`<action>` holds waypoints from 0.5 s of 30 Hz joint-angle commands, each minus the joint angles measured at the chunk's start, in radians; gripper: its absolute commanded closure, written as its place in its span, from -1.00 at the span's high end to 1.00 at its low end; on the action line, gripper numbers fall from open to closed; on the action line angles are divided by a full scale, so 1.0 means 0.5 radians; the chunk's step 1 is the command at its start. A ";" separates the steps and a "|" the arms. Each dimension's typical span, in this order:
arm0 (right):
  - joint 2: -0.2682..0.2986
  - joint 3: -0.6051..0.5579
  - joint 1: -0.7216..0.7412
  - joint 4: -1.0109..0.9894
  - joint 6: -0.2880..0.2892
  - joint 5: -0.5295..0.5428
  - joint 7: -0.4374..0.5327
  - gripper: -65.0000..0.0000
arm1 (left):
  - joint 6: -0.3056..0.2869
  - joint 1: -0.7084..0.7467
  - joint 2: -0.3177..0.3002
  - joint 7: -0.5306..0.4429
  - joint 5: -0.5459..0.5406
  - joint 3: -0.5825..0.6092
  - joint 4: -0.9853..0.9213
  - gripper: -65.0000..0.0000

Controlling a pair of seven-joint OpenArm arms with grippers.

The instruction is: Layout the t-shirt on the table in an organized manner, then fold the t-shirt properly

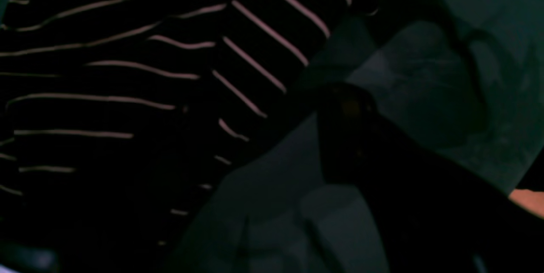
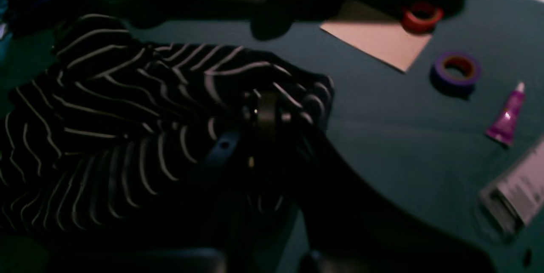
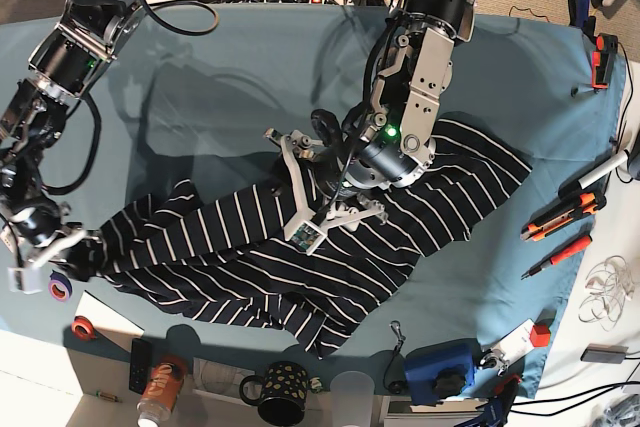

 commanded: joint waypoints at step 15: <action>-0.186 -0.803 0.648 -0.632 -0.127 -0.719 0.600 -0.86 | -0.009 0.057 0.026 -0.057 -0.014 0.003 0.040 0.06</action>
